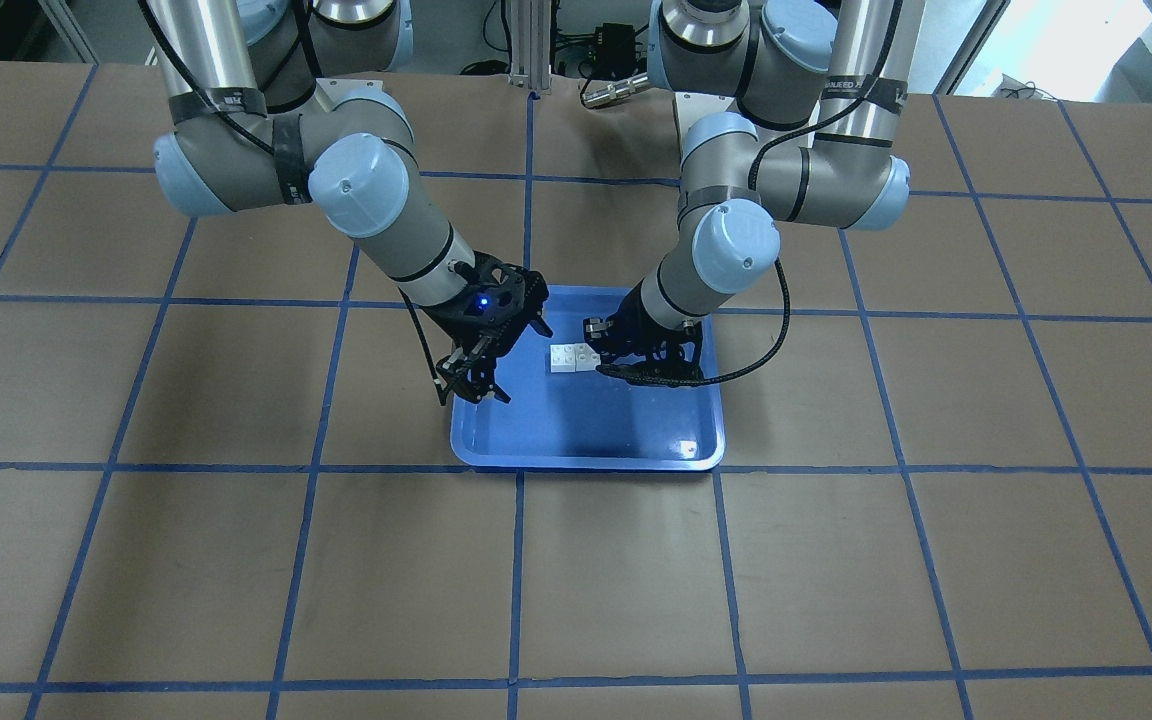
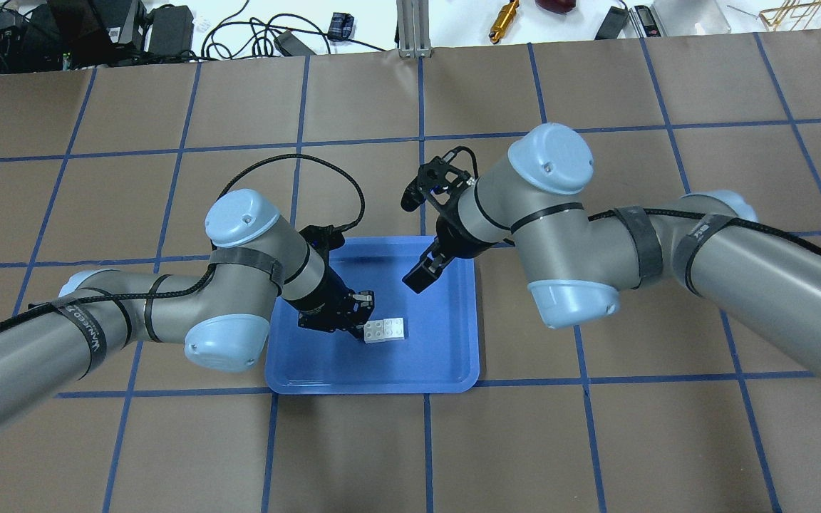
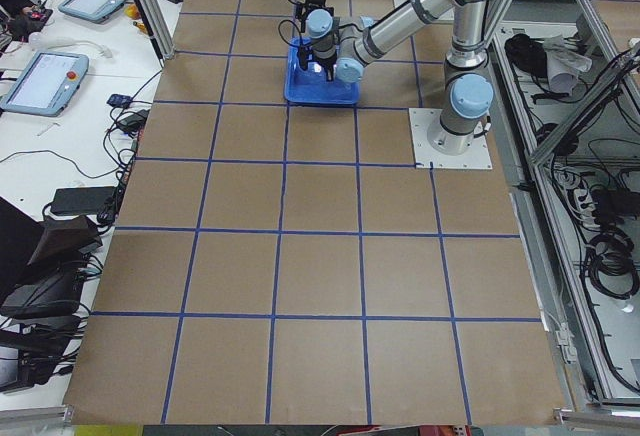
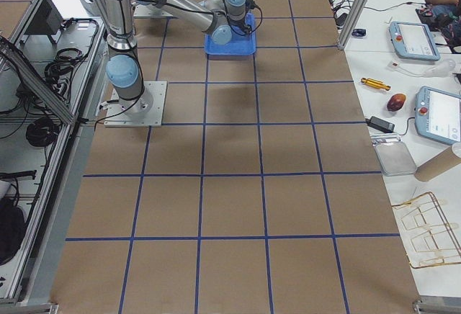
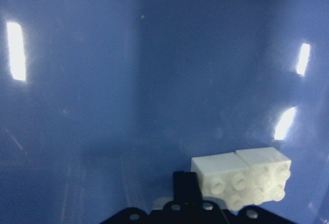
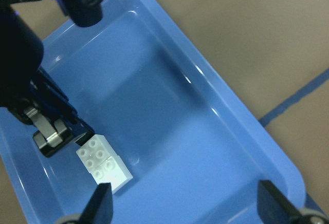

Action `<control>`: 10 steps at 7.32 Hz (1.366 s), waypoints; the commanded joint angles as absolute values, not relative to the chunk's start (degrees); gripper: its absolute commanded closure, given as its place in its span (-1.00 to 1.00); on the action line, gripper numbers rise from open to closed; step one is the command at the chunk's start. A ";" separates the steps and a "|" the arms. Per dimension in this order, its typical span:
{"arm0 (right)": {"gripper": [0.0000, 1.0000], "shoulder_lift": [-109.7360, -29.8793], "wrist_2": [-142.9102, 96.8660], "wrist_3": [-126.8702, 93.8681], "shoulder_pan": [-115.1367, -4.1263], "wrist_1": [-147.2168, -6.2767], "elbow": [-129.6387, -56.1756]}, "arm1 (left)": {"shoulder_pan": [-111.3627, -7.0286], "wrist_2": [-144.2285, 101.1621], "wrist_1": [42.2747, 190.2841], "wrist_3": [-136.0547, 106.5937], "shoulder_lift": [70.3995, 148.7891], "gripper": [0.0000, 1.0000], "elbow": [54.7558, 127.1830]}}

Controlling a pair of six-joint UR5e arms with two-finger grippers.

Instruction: Assemble white blocks and place on blue tray

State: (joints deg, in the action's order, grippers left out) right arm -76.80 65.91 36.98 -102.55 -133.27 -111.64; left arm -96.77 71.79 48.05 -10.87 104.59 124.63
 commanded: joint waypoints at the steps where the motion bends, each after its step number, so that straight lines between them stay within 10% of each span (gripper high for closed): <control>1: -1.00 -77.52 68.99 36.21 -97.50 -110.14 -97.71 | -96.77 71.72 47.99 -11.42 104.59 1.00 124.63; 10: -1.00 -79.19 84.28 -8.87 -91.14 -86.07 -81.75 | -96.85 71.72 47.90 -12.39 104.76 1.00 124.63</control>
